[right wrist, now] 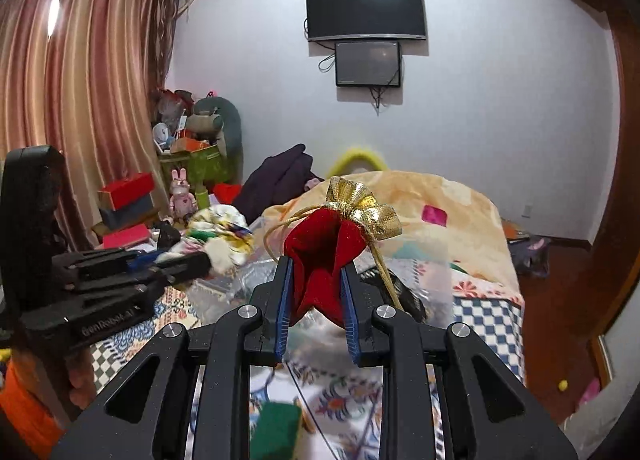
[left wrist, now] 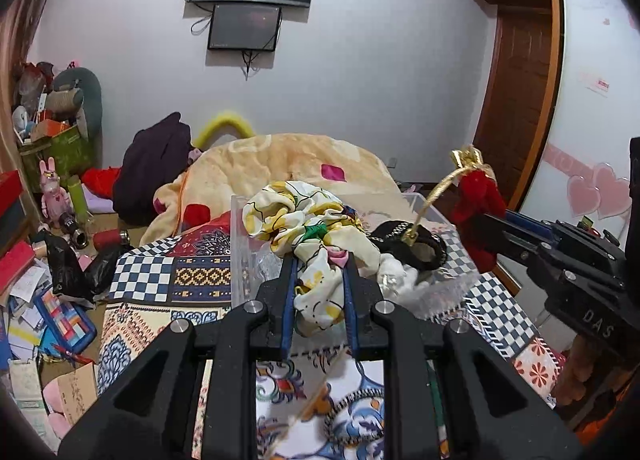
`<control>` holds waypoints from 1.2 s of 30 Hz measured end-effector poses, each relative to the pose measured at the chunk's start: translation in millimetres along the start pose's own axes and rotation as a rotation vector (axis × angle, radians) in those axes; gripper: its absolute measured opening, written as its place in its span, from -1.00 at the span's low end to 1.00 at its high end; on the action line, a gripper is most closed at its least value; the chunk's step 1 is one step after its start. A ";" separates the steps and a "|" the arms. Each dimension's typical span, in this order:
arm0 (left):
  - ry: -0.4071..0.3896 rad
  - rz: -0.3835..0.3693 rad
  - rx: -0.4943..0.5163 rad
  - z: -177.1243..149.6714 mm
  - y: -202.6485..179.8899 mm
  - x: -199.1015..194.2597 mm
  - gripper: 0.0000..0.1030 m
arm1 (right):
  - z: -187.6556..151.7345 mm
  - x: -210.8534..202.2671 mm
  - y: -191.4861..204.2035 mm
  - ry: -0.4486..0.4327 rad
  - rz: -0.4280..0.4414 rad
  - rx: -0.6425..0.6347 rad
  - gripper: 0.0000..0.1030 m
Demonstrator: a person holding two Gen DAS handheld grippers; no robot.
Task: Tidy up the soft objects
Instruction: 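Drop scrunchie into box with left tool while right tool drops red pouch in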
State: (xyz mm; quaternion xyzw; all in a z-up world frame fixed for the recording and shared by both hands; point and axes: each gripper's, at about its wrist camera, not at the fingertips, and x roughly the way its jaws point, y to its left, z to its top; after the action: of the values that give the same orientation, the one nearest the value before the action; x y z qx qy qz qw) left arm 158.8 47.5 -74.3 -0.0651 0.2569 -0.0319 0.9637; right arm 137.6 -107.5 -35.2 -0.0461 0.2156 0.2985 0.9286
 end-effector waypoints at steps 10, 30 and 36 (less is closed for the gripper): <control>0.086 -0.001 -0.006 -2.7 3.6 47.0 -0.61 | -4.1 52.9 3.6 0.120 0.030 -0.004 -0.59; 0.119 -0.030 -0.053 -8.4 12.5 51.7 -0.17 | -13.1 53.3 -12.2 0.186 0.041 0.029 -0.02; 0.050 -0.021 -0.015 -4.0 3.2 23.4 0.10 | -4.4 30.8 -10.1 0.133 0.013 0.004 0.24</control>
State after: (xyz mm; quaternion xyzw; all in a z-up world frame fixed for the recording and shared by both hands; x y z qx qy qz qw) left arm 177.2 48.0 -89.6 -0.0744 0.2806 -0.0419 0.9560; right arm 164.2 -100.3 -52.8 -0.0624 0.2776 0.3003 0.9104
